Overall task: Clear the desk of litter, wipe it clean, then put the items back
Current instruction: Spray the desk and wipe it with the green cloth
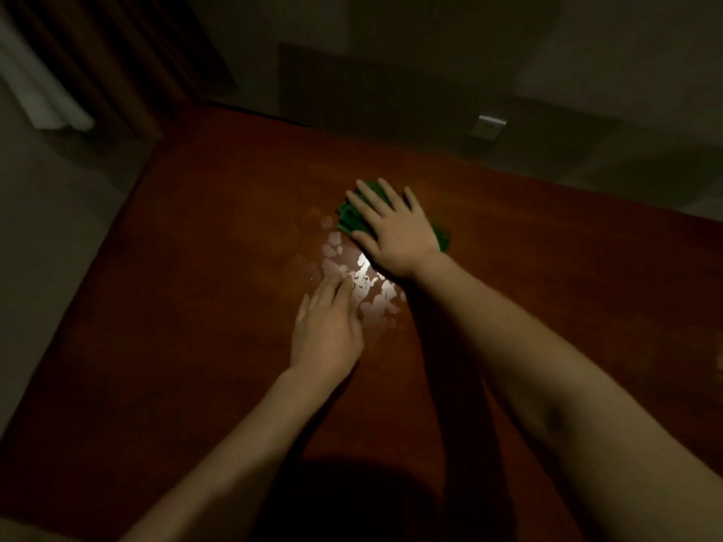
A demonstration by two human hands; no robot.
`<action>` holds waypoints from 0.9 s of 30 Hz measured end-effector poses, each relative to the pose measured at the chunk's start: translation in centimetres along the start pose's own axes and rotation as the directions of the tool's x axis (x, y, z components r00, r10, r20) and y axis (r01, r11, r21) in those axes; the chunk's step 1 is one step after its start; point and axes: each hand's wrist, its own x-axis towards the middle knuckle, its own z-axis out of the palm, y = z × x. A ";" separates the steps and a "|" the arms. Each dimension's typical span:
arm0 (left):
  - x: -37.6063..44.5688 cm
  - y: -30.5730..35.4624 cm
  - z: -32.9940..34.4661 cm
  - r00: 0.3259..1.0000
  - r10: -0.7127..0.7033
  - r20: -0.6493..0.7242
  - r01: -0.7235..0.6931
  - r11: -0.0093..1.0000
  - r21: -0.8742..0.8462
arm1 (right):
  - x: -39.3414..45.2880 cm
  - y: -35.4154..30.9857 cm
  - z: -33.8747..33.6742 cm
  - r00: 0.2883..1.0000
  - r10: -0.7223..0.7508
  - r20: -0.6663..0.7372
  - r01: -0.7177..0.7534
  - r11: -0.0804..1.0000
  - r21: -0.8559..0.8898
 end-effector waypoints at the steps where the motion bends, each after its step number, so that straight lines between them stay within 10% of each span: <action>1: -0.9 -0.5 -0.1 1.000 -0.005 -0.026 0.005 1.000 -0.018 | -1.4 -1.2 0.4 1.000 -0.013 0.011 0.013 1.000 0.005; 27: -22.2 -19.3 -0.8 0.991 0.003 0.133 -0.002 1.000 -0.008 | -28.0 -27.4 10.1 0.990 0.137 0.015 -0.138 0.990 0.017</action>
